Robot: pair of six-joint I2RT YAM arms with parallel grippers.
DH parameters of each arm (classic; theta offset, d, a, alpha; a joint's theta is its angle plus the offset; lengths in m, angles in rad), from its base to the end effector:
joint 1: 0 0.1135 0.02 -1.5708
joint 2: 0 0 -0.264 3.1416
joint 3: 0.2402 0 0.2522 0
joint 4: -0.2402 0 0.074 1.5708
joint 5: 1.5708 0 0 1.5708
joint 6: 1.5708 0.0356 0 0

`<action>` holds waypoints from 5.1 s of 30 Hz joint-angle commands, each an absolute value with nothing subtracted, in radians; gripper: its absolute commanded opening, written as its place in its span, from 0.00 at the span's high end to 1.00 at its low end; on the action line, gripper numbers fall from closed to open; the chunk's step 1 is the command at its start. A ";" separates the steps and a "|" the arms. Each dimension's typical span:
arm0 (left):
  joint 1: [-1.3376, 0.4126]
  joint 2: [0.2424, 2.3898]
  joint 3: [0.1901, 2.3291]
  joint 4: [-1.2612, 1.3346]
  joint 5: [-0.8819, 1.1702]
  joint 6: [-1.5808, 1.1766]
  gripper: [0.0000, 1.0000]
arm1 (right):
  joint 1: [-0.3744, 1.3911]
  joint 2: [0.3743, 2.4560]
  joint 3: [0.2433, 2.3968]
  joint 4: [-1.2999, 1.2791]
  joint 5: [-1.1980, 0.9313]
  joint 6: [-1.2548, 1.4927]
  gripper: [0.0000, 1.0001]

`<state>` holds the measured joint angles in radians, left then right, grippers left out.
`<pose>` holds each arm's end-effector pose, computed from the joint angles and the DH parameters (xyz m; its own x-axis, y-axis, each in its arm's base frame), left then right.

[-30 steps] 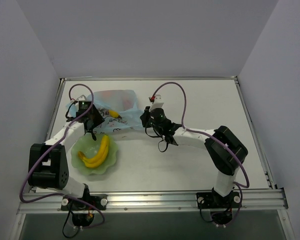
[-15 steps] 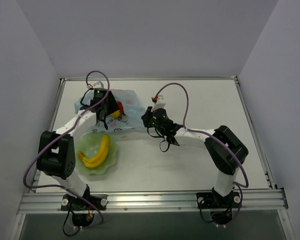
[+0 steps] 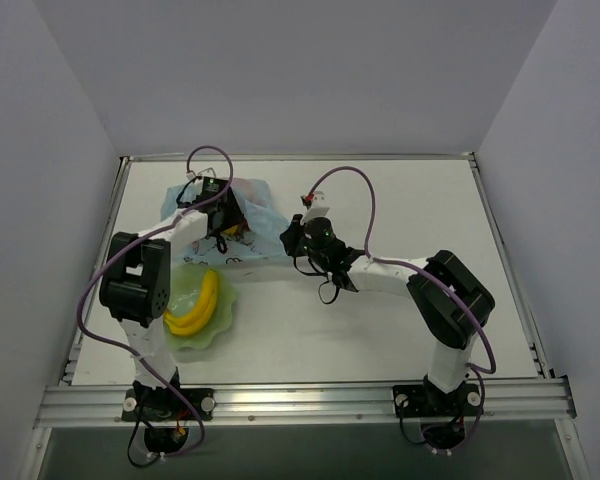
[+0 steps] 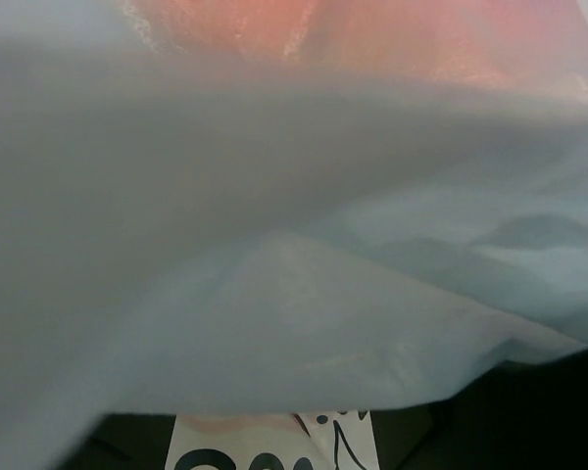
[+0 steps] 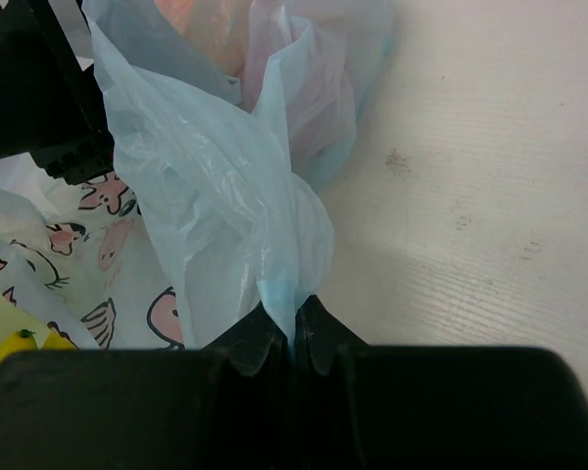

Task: Take the fake fruits out of the plastic bag

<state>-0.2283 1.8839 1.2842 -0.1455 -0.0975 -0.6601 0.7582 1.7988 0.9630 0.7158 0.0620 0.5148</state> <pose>0.4078 -0.0912 0.2017 -0.6172 -0.4831 -0.6210 -0.2821 0.8727 -0.3985 0.2899 0.2715 0.2161 -0.3916 0.3060 -0.8678 -0.5157 0.7081 0.4824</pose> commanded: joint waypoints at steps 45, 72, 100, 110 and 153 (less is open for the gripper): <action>-0.098 0.885 0.921 -0.764 0.058 -0.537 0.92 | 0.696 1.793 1.161 0.712 0.054 0.546 1.00; -0.242 0.954 1.093 -0.626 0.040 -0.627 0.48 | 0.696 1.744 1.031 0.749 0.041 0.541 1.00; -0.295 1.868 1.526 -0.247 0.061 -0.445 0.31 | 0.721 1.787 1.124 0.706 0.048 0.537 1.00; -0.293 2.028 1.637 -0.226 0.092 -0.397 0.14 | 0.724 1.828 1.134 0.703 0.031 0.537 1.00; -0.269 1.119 1.120 -0.528 0.234 -0.471 0.58 | 0.684 1.810 1.126 0.769 0.094 0.577 1.00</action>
<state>-0.2825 1.2587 1.1439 -0.4259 0.3264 -0.4351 0.6922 1.8805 1.1404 0.7216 0.0769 0.5827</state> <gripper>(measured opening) 0.726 0.002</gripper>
